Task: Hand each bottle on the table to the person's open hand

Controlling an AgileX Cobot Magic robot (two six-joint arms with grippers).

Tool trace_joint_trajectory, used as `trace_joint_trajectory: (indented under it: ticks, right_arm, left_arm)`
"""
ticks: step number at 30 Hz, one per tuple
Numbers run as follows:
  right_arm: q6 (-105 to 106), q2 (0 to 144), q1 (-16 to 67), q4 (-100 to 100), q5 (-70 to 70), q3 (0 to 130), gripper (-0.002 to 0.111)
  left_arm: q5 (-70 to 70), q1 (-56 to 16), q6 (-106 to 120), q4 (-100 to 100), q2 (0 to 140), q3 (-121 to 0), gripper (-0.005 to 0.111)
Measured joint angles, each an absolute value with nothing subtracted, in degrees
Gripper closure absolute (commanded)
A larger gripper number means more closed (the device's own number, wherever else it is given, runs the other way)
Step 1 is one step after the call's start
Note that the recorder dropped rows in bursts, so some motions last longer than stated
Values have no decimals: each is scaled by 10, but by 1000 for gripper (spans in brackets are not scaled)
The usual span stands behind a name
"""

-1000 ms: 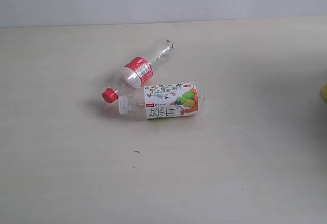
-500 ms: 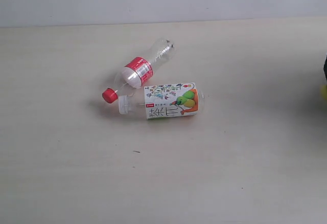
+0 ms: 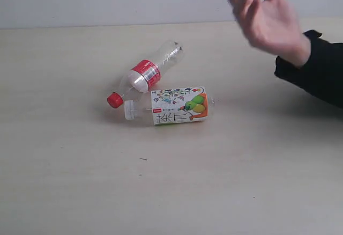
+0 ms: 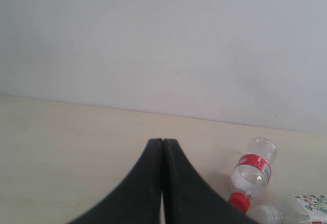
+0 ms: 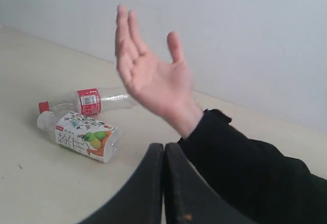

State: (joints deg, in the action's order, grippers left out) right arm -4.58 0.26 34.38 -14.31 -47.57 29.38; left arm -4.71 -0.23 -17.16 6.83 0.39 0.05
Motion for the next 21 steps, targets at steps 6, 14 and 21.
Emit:
trace_joint_trajectory:
  ticks: [6, 14, 21]
  right_arm:
    - [-58, 3, 344, -136, -464, 294, 108]
    - [-41, 3, 344, -138, -435, 294, 108]
    - [-32, 38, 344, -140, -403, 294, 108]
  left_arm:
    - [-47, -2, -172, 68, 4, 1, 107]
    - [-47, -2, -172, 68, 4, 1, 107]
    - [-47, -2, -172, 68, 4, 1, 107]
